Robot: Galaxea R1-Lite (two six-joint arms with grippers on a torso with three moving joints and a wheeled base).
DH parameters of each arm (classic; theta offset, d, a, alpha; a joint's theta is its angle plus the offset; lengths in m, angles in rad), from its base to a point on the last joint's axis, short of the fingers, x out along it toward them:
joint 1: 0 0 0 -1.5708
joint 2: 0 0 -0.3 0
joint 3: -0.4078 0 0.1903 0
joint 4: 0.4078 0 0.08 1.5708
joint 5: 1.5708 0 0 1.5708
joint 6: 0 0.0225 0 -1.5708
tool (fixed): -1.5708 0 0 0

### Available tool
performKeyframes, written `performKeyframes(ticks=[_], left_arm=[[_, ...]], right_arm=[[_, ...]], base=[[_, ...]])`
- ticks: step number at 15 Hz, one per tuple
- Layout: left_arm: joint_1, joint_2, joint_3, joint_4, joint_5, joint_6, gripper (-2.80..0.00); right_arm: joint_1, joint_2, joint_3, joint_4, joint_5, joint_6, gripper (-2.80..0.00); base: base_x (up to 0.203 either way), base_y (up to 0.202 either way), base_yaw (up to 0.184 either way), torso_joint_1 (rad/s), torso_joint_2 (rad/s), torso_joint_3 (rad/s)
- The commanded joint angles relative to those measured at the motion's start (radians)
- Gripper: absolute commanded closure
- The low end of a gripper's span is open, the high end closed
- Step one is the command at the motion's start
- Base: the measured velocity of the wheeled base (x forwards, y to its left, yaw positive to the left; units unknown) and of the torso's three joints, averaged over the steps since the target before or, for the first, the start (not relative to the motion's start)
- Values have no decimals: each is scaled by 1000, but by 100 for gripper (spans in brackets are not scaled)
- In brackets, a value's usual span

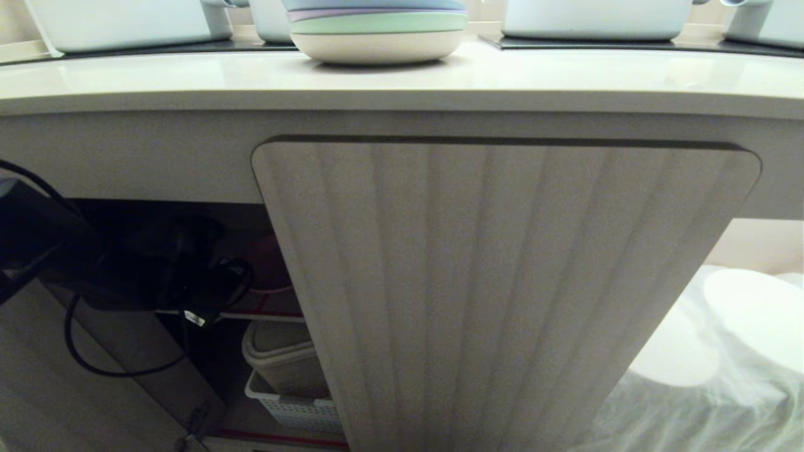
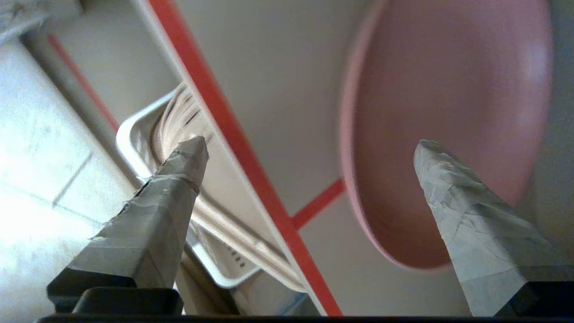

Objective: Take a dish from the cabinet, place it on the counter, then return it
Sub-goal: Put it back into the cabinet

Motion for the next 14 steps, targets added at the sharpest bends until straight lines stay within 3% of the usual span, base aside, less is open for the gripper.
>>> performKeyframes(ticks=[1, 5, 8, 11, 14], left_arm=[[1, -27, 38, -37, 2, 29, -280], [-4, -56, 95, -115, 6, 97, -280], [-3, -62, 171, -239, 41, 183, -280], [-5, -62, 293, -444, 49, 340, -280], [-3, -33, 427, -736, 50, 558, -280]], right_arm=[[0, 0, -1, 0, 0, 0, 0], [0, 0, 0, 0, 0, 0, 0], [0, 0, 0, 0, 0, 0, 0], [0, 0, 0, 0, 0, 0, 0], [0, 0, 0, 0, 0, 0, 0]], base=[[0, 0, 0, 0, 0, 0], [0, 0, 0, 0, 0, 0], [0, 0, 0, 0, 0, 0], [0, 0, 0, 0, 0, 0], [0, 0, 0, 0, 0, 0]])
